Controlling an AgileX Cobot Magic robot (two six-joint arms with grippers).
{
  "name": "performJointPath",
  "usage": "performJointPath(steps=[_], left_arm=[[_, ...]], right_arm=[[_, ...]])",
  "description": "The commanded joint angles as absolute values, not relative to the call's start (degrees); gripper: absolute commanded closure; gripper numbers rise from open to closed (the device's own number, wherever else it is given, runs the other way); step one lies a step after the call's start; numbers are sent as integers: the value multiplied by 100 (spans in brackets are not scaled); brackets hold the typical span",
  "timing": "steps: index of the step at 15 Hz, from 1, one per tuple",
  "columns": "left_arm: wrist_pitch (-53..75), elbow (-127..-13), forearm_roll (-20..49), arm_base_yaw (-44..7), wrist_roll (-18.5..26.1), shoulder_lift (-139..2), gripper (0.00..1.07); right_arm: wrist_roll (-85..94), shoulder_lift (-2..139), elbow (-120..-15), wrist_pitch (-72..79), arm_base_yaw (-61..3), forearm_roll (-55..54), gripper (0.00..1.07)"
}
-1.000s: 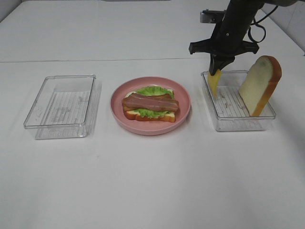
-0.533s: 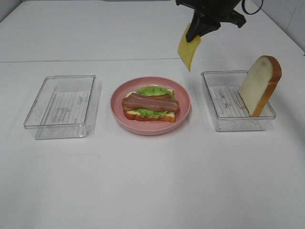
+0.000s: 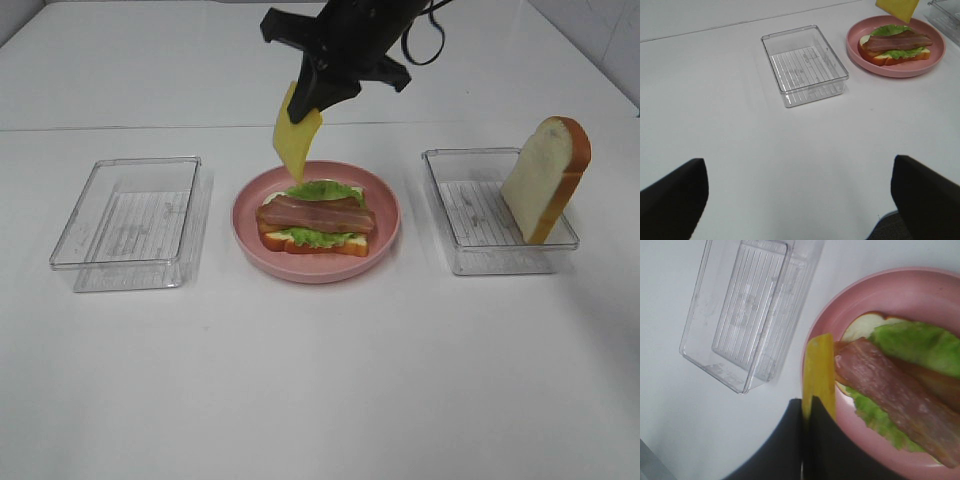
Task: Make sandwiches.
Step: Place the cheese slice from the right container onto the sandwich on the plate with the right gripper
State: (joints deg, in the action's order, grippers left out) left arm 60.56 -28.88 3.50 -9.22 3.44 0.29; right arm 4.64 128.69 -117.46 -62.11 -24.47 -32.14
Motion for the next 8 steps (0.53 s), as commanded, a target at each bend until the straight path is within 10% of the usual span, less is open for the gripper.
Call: performJointPath(steps=[1, 8], left_arm=[[5993, -2859, 367, -922, 304, 155, 13], [5993, -2859, 367, -922, 304, 155, 13]], right_arm=[[510, 13230, -11769, -5936, -2613, -3512, 107], [-607, 13665, -11769, -5718, -2601, -2475, 107]])
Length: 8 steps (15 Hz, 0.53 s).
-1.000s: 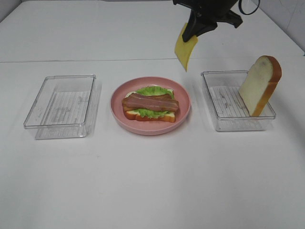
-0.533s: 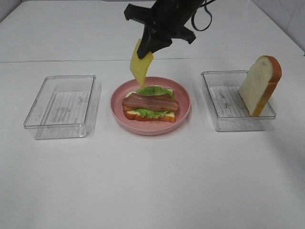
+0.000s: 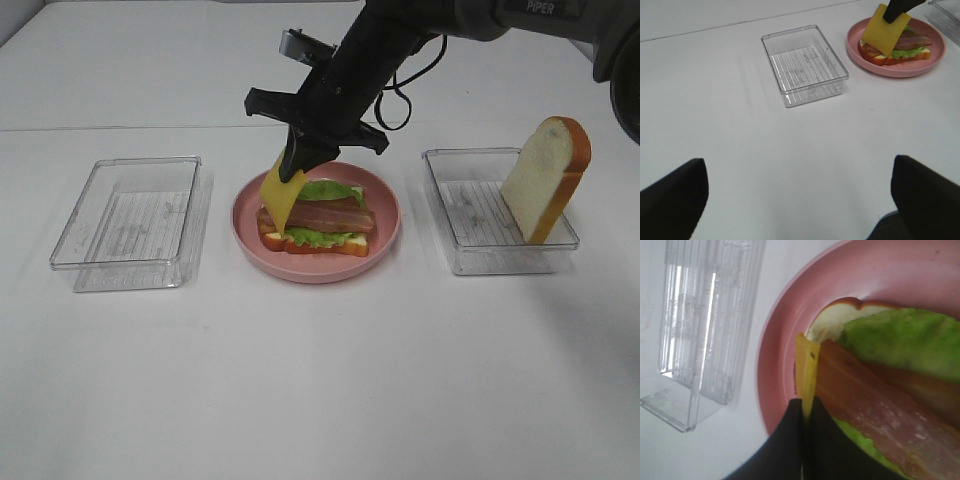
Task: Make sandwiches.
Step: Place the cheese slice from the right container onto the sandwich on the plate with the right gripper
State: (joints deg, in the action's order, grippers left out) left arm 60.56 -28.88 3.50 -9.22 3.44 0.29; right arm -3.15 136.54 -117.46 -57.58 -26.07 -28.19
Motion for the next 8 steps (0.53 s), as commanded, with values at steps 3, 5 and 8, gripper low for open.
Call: performJointPath(steps=[3, 5, 8], left_arm=[[5993, -2859, 367, -922, 304, 155, 13], [5993, -2859, 367, -922, 304, 155, 13], [5993, -2859, 367, -922, 304, 155, 13]], right_arm=[[-945, 13665, -11769, -5718, -2601, -1914, 100], [-974, 13665, -11769, -5707, -2601, -1839, 81], [-980, 13659, -11769, -5701, -2601, -1684, 49]])
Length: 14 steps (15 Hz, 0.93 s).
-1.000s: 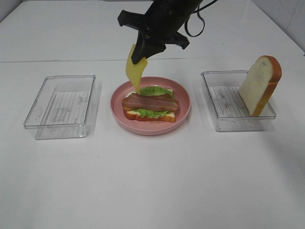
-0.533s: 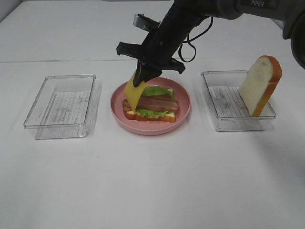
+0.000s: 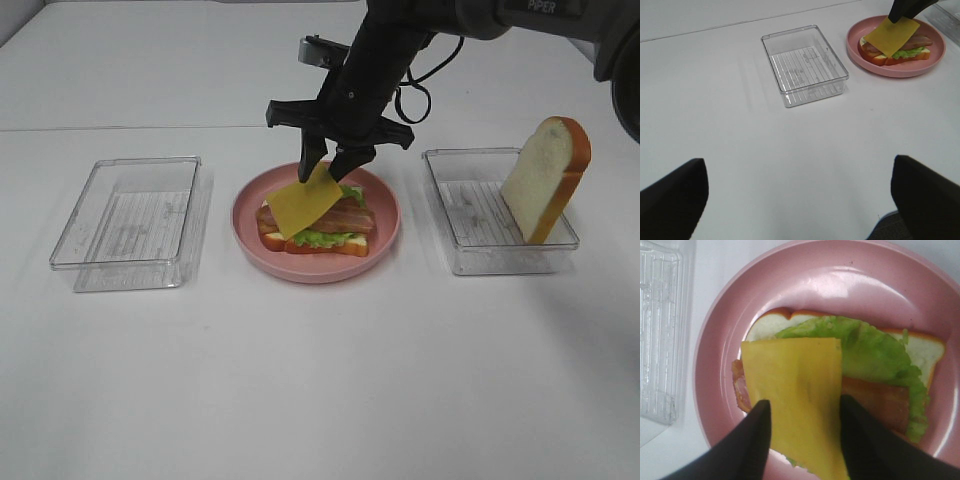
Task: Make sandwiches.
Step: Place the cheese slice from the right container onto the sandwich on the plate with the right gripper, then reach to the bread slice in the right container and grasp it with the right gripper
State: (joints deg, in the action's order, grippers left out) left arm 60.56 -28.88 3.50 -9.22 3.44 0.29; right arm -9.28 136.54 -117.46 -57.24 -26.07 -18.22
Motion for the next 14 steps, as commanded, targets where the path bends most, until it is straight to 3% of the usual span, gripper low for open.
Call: performJointPath(steps=[1, 8, 14], left_arm=[[5993, -2859, 367, -922, 304, 155, 13], [5993, -2859, 367, -922, 304, 155, 13], [5993, -2859, 367, -922, 304, 155, 13]], right_arm=[[-980, 13631, -11780, -5724, -2601, -1455, 38], [-1026, 12920, -11797, -6171, -2532, -46, 35], [-1094, 12284, -11797, -6658, -1467, 0, 35]])
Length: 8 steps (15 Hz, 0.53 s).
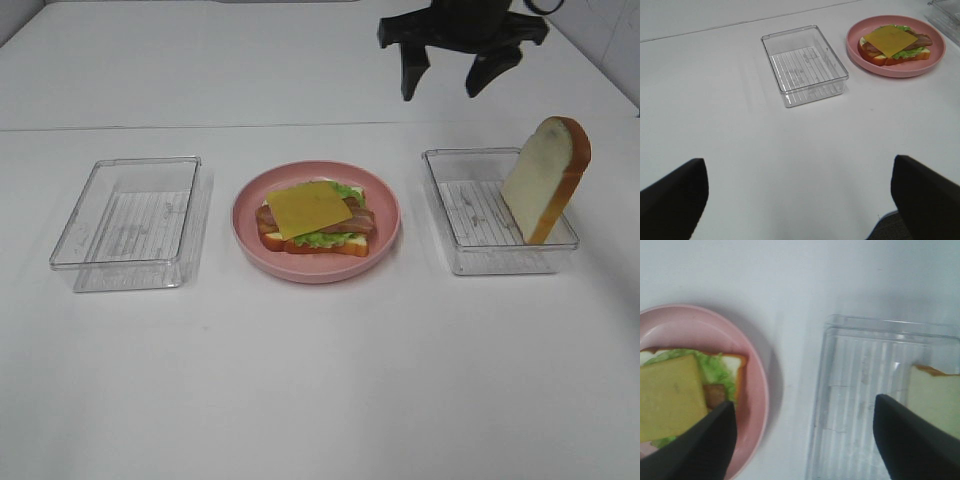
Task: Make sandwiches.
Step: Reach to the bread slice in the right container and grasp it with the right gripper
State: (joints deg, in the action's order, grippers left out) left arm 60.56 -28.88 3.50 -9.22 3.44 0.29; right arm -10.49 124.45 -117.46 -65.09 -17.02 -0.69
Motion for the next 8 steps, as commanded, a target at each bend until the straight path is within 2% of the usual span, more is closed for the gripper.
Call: performJointPath(steps=[1, 5, 8], left_arm=[[5993, -2859, 367, -922, 304, 155, 13], [5993, -2859, 367, -922, 304, 155, 13], [5993, -2859, 367, -922, 304, 155, 13]], right_arm=[[-1089, 12215, -11797, -6744, -1238, 0, 35], [-1054, 12193, -11791, -7340, -453, 109, 35], [-819, 12193, -11700, -7397, -166, -138, 35]])
